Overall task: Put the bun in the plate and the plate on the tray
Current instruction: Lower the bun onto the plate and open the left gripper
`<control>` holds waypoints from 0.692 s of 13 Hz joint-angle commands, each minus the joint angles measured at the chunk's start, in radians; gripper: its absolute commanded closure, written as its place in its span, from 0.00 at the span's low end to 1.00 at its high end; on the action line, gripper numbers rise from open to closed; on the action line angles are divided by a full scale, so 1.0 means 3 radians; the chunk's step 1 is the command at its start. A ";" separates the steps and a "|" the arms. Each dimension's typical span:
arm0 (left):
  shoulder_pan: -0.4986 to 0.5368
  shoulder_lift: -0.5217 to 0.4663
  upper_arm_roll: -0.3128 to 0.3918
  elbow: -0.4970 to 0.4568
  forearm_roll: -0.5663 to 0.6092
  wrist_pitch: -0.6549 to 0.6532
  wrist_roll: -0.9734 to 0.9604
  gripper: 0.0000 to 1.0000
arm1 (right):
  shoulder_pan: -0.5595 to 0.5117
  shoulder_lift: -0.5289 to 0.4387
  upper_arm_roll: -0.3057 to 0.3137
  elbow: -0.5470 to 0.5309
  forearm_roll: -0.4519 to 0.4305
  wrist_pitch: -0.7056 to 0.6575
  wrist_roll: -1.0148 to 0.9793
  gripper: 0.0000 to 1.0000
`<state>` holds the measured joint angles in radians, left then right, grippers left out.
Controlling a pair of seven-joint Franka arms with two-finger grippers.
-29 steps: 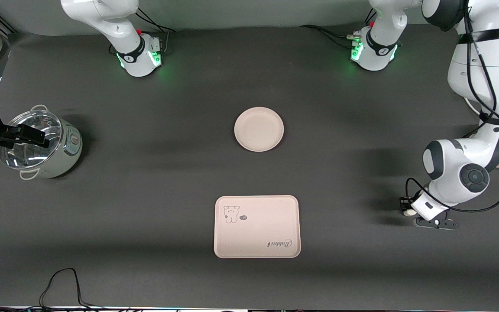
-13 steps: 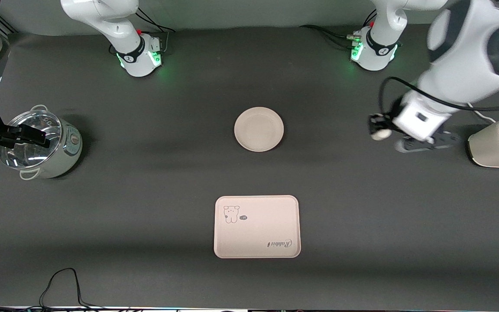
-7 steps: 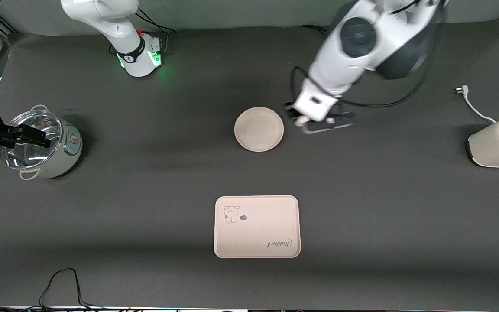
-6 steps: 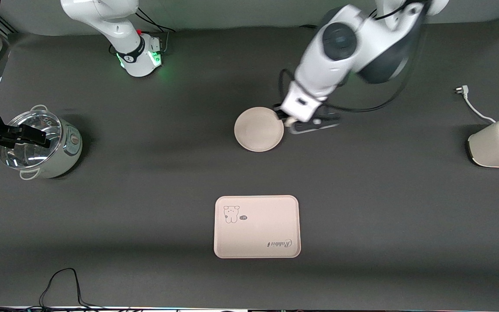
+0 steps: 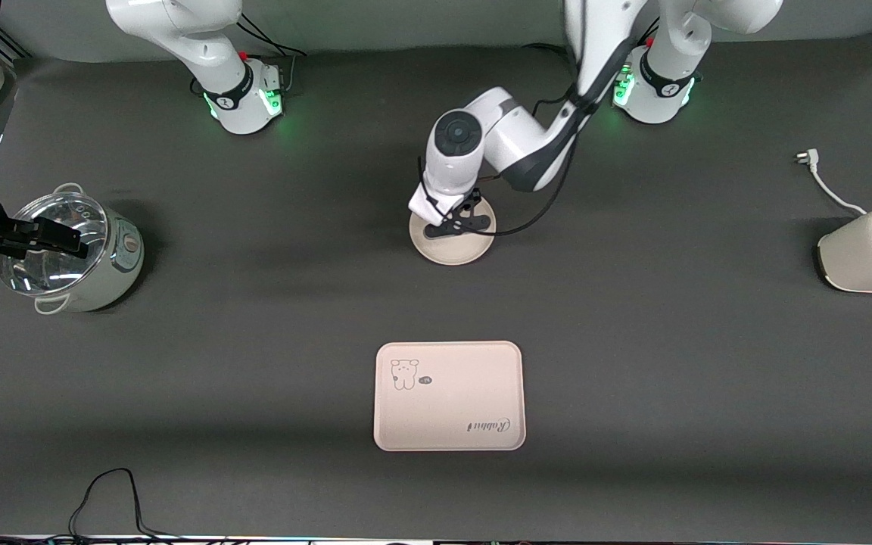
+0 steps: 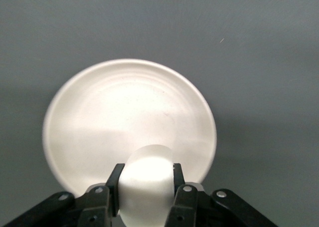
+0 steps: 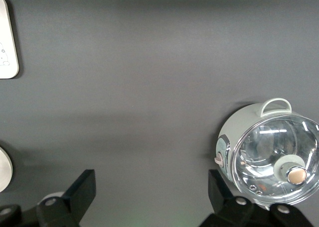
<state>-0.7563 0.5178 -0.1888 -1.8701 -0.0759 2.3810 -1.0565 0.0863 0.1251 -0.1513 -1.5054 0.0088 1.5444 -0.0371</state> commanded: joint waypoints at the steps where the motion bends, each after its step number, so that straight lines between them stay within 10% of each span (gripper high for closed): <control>1: -0.0046 0.0166 0.0046 -0.0015 0.0171 0.0223 -0.0098 0.56 | 0.0009 -0.0033 -0.0002 -0.0024 -0.0019 -0.0004 0.0031 0.00; 3: -0.0046 0.0181 0.0046 -0.0015 0.0248 0.0229 -0.0098 0.52 | 0.0009 -0.0033 -0.0002 -0.0024 -0.0019 -0.0004 0.0031 0.00; 5: -0.0046 0.0181 0.0046 -0.0010 0.0258 0.0229 -0.0098 0.02 | 0.0009 -0.0033 -0.0002 -0.0029 -0.0019 -0.0004 0.0031 0.00; 9: -0.0046 0.0186 0.0046 -0.0010 0.0258 0.0224 -0.0098 0.00 | 0.0009 -0.0028 -0.0002 -0.0029 -0.0019 -0.0004 0.0031 0.00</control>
<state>-0.7611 0.5881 -0.1823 -1.8703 -0.0130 2.4544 -1.0630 0.0863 0.1250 -0.1513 -1.5056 0.0088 1.5444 -0.0371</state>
